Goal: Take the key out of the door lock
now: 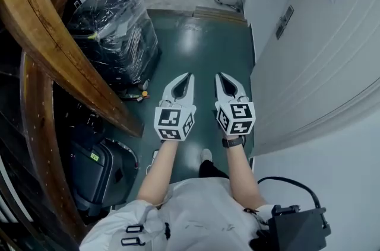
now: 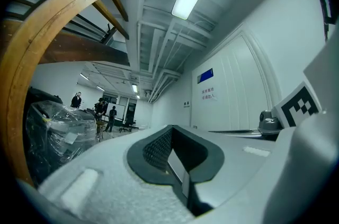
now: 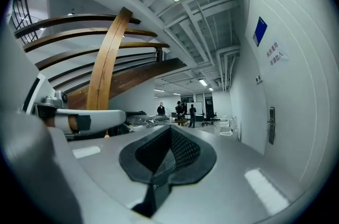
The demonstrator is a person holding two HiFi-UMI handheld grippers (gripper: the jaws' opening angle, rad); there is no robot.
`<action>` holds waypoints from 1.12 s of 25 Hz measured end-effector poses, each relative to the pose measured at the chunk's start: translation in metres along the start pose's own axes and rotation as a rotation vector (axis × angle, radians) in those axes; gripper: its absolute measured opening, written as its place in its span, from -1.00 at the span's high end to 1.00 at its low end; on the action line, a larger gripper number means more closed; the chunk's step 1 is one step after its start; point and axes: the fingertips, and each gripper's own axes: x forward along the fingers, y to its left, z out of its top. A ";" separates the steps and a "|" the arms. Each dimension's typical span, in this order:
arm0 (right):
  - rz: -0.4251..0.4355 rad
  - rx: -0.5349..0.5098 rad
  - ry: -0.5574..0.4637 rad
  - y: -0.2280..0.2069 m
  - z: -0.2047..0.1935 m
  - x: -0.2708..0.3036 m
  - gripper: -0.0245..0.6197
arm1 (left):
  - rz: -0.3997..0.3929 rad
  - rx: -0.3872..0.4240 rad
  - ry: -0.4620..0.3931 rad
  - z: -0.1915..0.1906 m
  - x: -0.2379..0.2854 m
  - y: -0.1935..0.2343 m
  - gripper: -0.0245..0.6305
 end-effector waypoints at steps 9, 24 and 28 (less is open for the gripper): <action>0.066 0.011 -0.026 -0.096 0.017 0.120 0.90 | 0.026 0.010 -0.021 0.000 0.158 0.026 0.91; 0.040 0.058 -0.006 -0.168 0.001 0.326 0.90 | -0.031 0.018 -0.001 -0.031 0.343 0.141 0.91; -0.010 0.068 -0.023 -0.187 0.020 0.392 0.90 | -0.089 0.027 0.003 -0.018 0.392 0.182 0.91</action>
